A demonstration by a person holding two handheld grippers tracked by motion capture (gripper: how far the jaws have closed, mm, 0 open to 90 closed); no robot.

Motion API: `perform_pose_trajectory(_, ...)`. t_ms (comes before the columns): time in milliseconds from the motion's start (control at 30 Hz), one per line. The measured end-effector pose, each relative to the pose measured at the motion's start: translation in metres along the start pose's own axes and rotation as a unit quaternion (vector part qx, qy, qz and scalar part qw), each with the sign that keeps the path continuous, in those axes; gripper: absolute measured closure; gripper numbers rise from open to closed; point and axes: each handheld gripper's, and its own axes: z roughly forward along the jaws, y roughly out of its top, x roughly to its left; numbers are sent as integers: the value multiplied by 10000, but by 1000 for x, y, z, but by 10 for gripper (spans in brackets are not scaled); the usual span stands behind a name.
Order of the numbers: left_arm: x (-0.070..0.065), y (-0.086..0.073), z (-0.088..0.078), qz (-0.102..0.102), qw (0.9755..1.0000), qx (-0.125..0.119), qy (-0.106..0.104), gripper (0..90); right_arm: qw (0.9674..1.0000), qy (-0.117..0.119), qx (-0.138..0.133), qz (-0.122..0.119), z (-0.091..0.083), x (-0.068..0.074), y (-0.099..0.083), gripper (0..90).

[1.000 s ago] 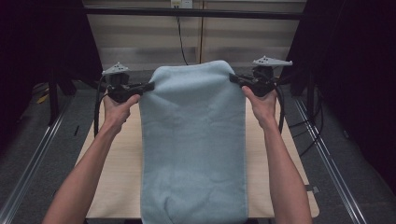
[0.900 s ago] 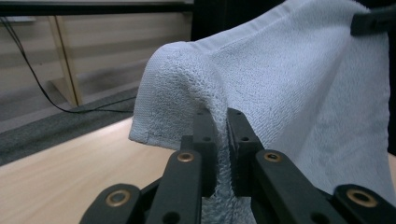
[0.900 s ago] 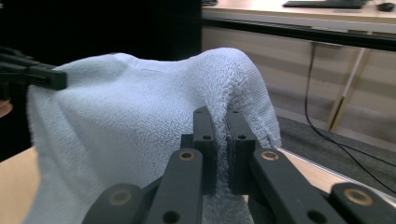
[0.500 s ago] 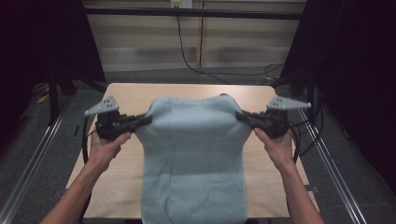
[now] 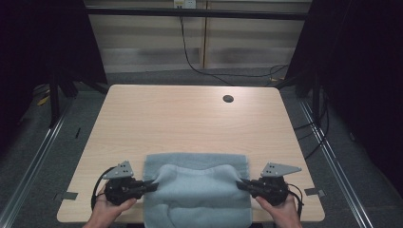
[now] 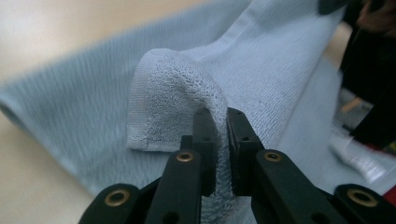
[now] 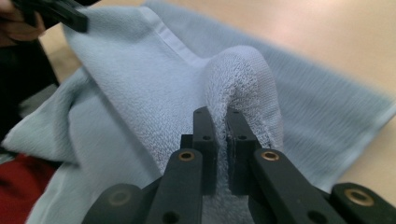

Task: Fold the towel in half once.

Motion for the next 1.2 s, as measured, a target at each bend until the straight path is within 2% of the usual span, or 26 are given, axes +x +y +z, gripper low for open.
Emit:
perform_pose_trajectory(33,3,-5,6,-75,9999,155,-5,839,9998,-68,177,-46,6,1,-7,849)
perform_pose_trajectory(67,4,-7,9,-87,9997,231,2,838,9994,-36,325,58,12,0,-14,849)
perform_pose_trajectory(133,4,-5,13,-38,9997,243,66,837,9976,-122,675,17,24,-2,-22,849)
perform_pose_trajectory(233,12,0,24,-80,9994,269,198,827,9959,-352,790,-250,36,-11,-13,850)
perform_pose_trajectory(300,23,10,28,-27,9984,260,508,829,9966,-381,718,-138,47,-25,-3,851)
perform_pose_trajectory(333,31,15,31,-7,9980,247,586,829,9967,-387,703,-111,53,-33,2,851)
perform_pose_trajectory(400,52,26,37,-181,9977,171,638,831,9961,-473,733,-138,63,-44,14,851)
perform_pose_trajectory(433,63,33,40,-227,9969,144,734,830,9954,-544,779,-143,68,-48,20,851)
perform_pose_trajectory(533,93,50,52,-440,9957,54,809,831,9950,-695,706,-112,83,-66,35,851)
perform_pose_trajectory(600,105,61,60,-332,9945,11,990,832,9945,-805,661,-61,92,-78,45,851)
perform_pose_trajectory(633,110,66,64,-284,9935,1,1104,832,9946,-814,640,10,96,-84,49,851)
perform_pose_trajectory(667,115,70,68,-329,9926,-68,1169,832,9946,-852,586,55,100,-90,53,851)
perform_pose_trajectory(700,120,74,71,-367,9919,-88,1210,832,9943,-911,556,80,104,-95,57,851)
perform_pose_trajectory(767,129,81,76,-303,9910,-90,1302,832,9937,-1004,483,123,111,-106,64,851)
perform_pose_trajectory(867,140,84,80,-475,9901,-236,1301,830,9926,-1130,366,262,121,-120,73,851)
perform_pose_trajectory(933,143,85,81,-455,9893,-250,1362,830,9913,-1232,381,266,127,-126,80,851)
perform_pose_trajectory(1000,147,87,84,-518,9883,-333,1398,830,9905,-1286,410,245,133,-131,86,851)
perform_pose_trajectory(1033,149,87,84,-639,9879,-373,1365,829,9889,-1398,456,212,137,-134,91,851)
perform_pose_trajectory(1067,152,87,86,-844,9865,-470,1321,829,9882,-1440,487,190,138,-135,94,851)
perform_pose_trajectory(1100,154,87,87,-901,9855,-536,1335,829,9875,-1474,490,246,140,-137,95,851)
perform_pose_trajectory(1200,158,90,89,-873,9853,-564,1359,829,9878,-1450,391,418,141,-144,97,851)
